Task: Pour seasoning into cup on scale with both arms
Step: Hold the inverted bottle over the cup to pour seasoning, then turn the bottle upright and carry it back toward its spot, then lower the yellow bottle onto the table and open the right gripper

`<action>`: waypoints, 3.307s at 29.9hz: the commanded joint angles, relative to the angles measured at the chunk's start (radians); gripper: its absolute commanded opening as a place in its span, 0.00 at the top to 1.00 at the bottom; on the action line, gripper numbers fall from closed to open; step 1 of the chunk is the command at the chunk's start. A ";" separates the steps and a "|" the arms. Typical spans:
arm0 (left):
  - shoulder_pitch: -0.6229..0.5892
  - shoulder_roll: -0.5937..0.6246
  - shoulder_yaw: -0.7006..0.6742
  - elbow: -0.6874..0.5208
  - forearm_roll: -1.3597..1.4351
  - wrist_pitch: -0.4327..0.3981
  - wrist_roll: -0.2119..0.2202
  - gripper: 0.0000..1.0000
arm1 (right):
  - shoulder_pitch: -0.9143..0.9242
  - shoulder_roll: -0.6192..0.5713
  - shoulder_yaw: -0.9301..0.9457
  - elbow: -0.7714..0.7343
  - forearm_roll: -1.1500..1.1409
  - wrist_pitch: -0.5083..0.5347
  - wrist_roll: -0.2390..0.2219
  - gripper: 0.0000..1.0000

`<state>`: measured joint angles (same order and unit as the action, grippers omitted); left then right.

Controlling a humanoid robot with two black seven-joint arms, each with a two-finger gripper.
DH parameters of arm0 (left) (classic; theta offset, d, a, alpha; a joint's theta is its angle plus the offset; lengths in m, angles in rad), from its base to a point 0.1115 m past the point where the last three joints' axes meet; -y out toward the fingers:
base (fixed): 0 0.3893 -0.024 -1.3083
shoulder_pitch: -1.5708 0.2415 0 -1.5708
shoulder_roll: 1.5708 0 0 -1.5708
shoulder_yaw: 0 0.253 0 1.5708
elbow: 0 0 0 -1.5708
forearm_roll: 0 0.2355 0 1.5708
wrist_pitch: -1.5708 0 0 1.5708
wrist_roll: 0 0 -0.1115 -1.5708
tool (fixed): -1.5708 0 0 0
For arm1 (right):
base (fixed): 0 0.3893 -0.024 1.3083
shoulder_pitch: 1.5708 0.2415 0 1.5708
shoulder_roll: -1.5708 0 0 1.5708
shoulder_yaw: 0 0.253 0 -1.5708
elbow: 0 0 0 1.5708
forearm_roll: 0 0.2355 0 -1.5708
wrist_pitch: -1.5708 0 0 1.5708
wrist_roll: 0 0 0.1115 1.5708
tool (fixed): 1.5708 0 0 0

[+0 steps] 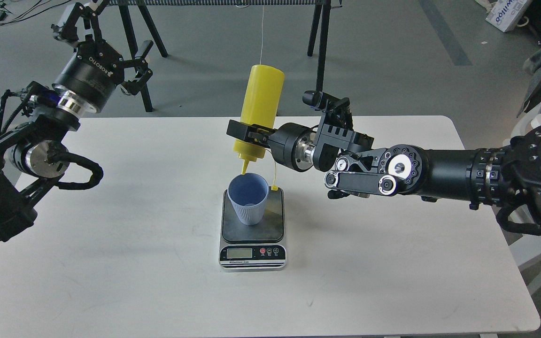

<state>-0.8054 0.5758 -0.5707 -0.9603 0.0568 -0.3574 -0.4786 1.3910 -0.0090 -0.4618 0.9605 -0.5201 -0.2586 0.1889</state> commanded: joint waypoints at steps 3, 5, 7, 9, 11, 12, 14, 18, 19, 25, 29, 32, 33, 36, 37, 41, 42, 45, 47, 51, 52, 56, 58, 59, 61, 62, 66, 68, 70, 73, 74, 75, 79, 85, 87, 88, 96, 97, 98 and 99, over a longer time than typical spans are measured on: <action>0.000 0.002 0.000 0.000 0.000 -0.002 -0.006 0.00 | 0.011 0.009 -0.067 -0.045 -0.034 -0.008 0.000 0.65; 0.000 0.002 0.000 0.000 0.000 -0.002 -0.006 0.00 | 0.014 0.009 -0.078 -0.048 -0.040 -0.010 0.000 0.65; 0.000 0.004 0.000 0.000 0.000 -0.002 -0.006 0.00 | 0.019 0.009 -0.090 -0.054 -0.063 -0.016 0.000 0.65; 0.000 0.004 0.000 0.000 0.000 -0.002 -0.006 0.00 | 0.025 0.009 -0.098 -0.063 -0.072 -0.016 0.000 0.65; 0.000 0.004 0.000 0.000 0.000 -0.002 -0.006 0.00 | 0.026 0.009 -0.098 -0.063 -0.072 -0.016 0.000 0.65; 0.000 0.004 0.000 0.000 0.000 -0.002 -0.006 0.00 | 0.026 0.009 -0.098 -0.062 -0.072 -0.016 0.000 0.65; 0.000 0.002 0.000 0.000 -0.002 -0.002 -0.006 0.00 | 0.023 0.009 -0.098 -0.060 -0.072 -0.016 0.000 0.65; 0.000 0.004 0.000 0.000 -0.002 -0.002 -0.006 0.00 | 0.019 0.009 -0.086 -0.051 -0.058 -0.016 0.000 0.65; 0.000 0.004 0.000 0.000 0.000 -0.002 -0.006 0.00 | 0.017 0.009 -0.086 -0.048 -0.060 -0.018 -0.002 0.65; 0.000 0.006 0.000 0.000 0.000 -0.002 -0.009 0.00 | 0.010 0.009 -0.081 -0.048 -0.058 -0.018 0.000 0.65; 0.000 0.006 0.000 0.000 -0.002 -0.002 -0.010 0.00 | -0.010 0.009 -0.037 -0.045 -0.049 -0.018 0.003 0.65; 0.000 0.006 0.000 0.000 -0.002 -0.003 -0.010 0.00 | -0.049 -0.012 0.064 -0.037 -0.041 -0.014 0.004 0.65; 0.002 0.006 0.000 0.000 -0.002 -0.002 -0.010 0.00 | -0.059 -0.038 0.105 -0.028 -0.037 -0.013 0.004 0.65; 0.008 0.009 0.000 0.000 0.000 -0.005 -0.010 0.00 | -0.102 -0.129 0.224 0.027 0.030 -0.007 0.003 0.65; 0.011 0.015 0.000 0.000 0.000 -0.006 -0.010 0.00 | -0.122 -0.170 0.260 0.058 0.066 -0.005 0.003 0.65; 0.011 0.021 0.002 0.000 0.000 -0.015 -0.010 0.00 | -0.214 -0.333 0.414 0.180 0.140 0.008 0.010 0.63; 0.011 0.021 0.002 0.000 0.000 -0.015 -0.010 0.00 | -0.243 -0.368 0.446 0.207 0.141 0.022 0.010 0.63; 0.011 0.019 0.002 0.000 0.000 -0.015 -0.010 0.00 | -0.363 -0.471 0.598 0.273 0.199 0.109 0.010 0.63; 0.011 0.016 0.002 0.000 0.000 -0.014 -0.010 0.00 | -0.438 -0.509 0.684 0.303 0.270 0.160 0.010 0.63; 0.012 0.015 0.002 0.000 -0.002 -0.014 -0.010 0.00 | -0.598 -0.604 0.837 0.409 0.382 0.199 0.012 0.63; 0.014 0.015 0.000 0.000 0.000 -0.014 -0.010 0.00 | -0.647 -0.620 0.877 0.435 0.412 0.208 0.012 0.62; 0.018 0.018 0.000 0.000 -0.002 -0.012 -0.010 0.00 | -0.866 -0.623 1.052 0.471 0.541 0.313 0.009 0.62; 0.020 0.018 0.000 0.000 -0.002 -0.011 -0.010 0.00 | -0.970 -0.609 1.118 0.471 0.583 0.395 0.009 0.62; 0.022 0.018 0.000 0.000 -0.002 -0.009 -0.010 0.00 | -1.010 -0.602 1.143 0.471 0.595 0.429 0.009 0.62; 0.025 0.016 0.000 -0.002 -0.002 -0.008 -0.010 0.00 | -1.081 -0.571 1.183 0.468 0.633 0.487 0.009 0.62; 0.028 0.016 0.000 -0.003 -0.002 -0.006 -0.010 0.00 | -1.112 -0.557 1.203 0.465 0.664 0.508 0.009 0.62; 0.046 0.018 0.000 -0.008 -0.002 -0.009 -0.010 0.00 | -1.208 -0.534 1.276 0.458 0.791 0.590 0.018 0.62; 0.052 0.018 0.000 -0.008 -0.002 -0.011 -0.010 0.00 | -1.262 -0.523 1.307 0.454 0.863 0.672 0.032 0.62; 0.054 0.018 0.000 -0.008 -0.002 -0.011 -0.010 0.00 | -1.294 -0.508 1.319 0.448 0.900 0.747 0.034 0.61; 0.054 0.018 -0.001 -0.008 -0.002 -0.011 -0.010 0.00 | -1.320 -0.473 1.319 0.409 0.919 0.747 0.037 0.61; 0.054 0.019 -0.001 -0.008 -0.002 -0.012 -0.010 0.00 | -1.331 -0.462 1.319 0.397 0.922 0.747 0.038 0.61; 0.054 0.019 -0.004 -0.008 -0.002 -0.012 -0.010 0.00 | -1.346 -0.453 1.321 0.382 0.925 0.747 0.041 0.61; 0.054 0.019 -0.032 -0.008 -0.002 -0.014 -0.010 0.00 | -1.391 -0.427 1.319 0.319 0.953 0.747 0.053 0.61; 0.054 0.016 -0.037 -0.008 -0.002 -0.012 -0.010 0.00 | -1.422 -0.422 1.312 0.300 0.970 0.747 0.053 0.60; 0.054 0.015 -0.037 -0.008 -0.002 -0.012 -0.010 0.00 | -1.425 -0.422 1.310 0.305 0.970 0.747 0.053 0.60; 0.054 0.015 -0.037 -0.008 -0.002 -0.012 -0.010 0.00 | -1.425 -0.422 1.310 0.307 0.970 0.747 0.053 0.60; 0.054 0.019 -0.037 -0.008 -0.002 -0.014 -0.010 0.00 | -1.426 -0.421 1.310 0.308 0.970 0.747 0.052 0.53; 0.054 0.019 -0.040 -0.008 -0.002 -0.012 -0.010 0.00 | -1.425 -0.422 1.310 0.308 0.970 0.747 0.052 0.51; 0.054 0.019 -0.044 -0.008 -0.002 -0.014 -0.010 0.00 | -1.425 -0.421 1.310 0.308 0.970 0.747 0.052 0.50; 0.054 0.019 -0.049 -0.008 -0.002 -0.014 -0.010 0.00 | -1.425 -0.421 1.310 0.308 0.970 0.747 0.052 0.48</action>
<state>-0.7516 0.5943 -0.6101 -0.9679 0.0552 -0.3704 -0.4888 -0.0349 -0.4303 0.8485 1.2701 0.4505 0.4891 0.2411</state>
